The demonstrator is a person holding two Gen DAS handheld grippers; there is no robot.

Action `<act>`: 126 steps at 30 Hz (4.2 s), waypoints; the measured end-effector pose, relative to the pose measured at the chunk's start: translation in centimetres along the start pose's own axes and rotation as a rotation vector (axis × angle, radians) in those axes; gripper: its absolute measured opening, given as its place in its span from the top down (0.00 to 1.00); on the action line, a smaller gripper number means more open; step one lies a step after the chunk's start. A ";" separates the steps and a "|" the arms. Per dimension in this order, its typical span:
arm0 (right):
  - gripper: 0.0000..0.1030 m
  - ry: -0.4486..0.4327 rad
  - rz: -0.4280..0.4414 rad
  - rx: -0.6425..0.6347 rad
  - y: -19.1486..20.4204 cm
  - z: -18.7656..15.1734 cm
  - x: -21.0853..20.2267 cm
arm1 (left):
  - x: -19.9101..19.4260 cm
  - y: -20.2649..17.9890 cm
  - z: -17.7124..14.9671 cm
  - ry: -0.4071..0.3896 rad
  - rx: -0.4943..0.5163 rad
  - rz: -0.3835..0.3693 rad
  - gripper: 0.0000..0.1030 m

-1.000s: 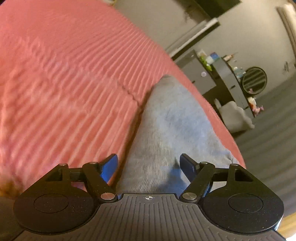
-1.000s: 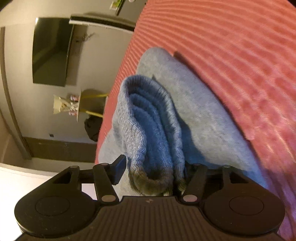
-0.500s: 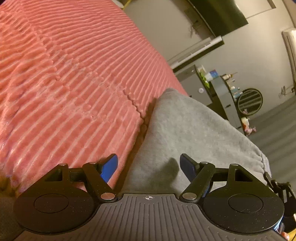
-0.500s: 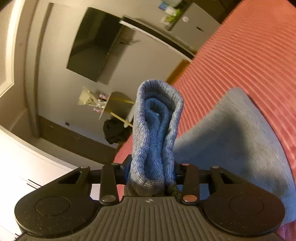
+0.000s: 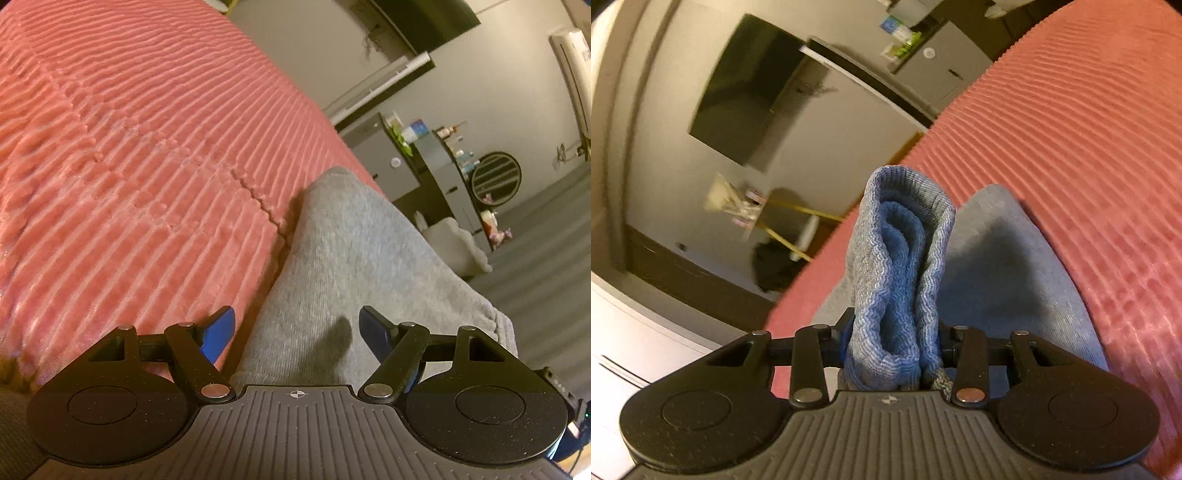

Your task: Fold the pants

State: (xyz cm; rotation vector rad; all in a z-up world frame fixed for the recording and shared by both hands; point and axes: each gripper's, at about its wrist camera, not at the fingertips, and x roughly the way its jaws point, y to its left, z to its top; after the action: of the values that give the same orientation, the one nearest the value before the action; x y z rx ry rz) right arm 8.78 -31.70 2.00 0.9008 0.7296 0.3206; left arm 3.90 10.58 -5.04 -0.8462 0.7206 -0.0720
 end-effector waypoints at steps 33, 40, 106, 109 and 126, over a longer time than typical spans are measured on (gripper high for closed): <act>0.49 -0.056 -0.210 -0.144 -0.9 -1.4 -2.5 | 3.0 -2.2 -0.9 0.102 0.210 0.124 0.19; 0.42 0.140 -0.124 0.100 -7.3 -1.4 -1.8 | 2.9 -2.3 -1.1 0.103 0.202 0.122 0.19; 0.13 0.137 -0.161 -0.092 -7.7 -2.7 3.7 | 6.1 -4.1 1.2 0.255 0.264 0.032 0.18; 0.13 0.159 -0.135 -0.109 -7.8 -2.1 4.2 | 8.3 -5.2 2.2 0.335 0.324 0.026 0.18; 0.44 0.303 -0.074 -0.086 -7.4 2.3 8.9 | 13.0 -6.6 4.9 0.371 0.421 -0.045 0.65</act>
State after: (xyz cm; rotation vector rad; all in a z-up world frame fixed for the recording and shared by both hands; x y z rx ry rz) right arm 16.47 -32.71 -6.89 0.7496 1.0182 0.4251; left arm 18.20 5.03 -5.37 -0.4466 0.9906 -0.4155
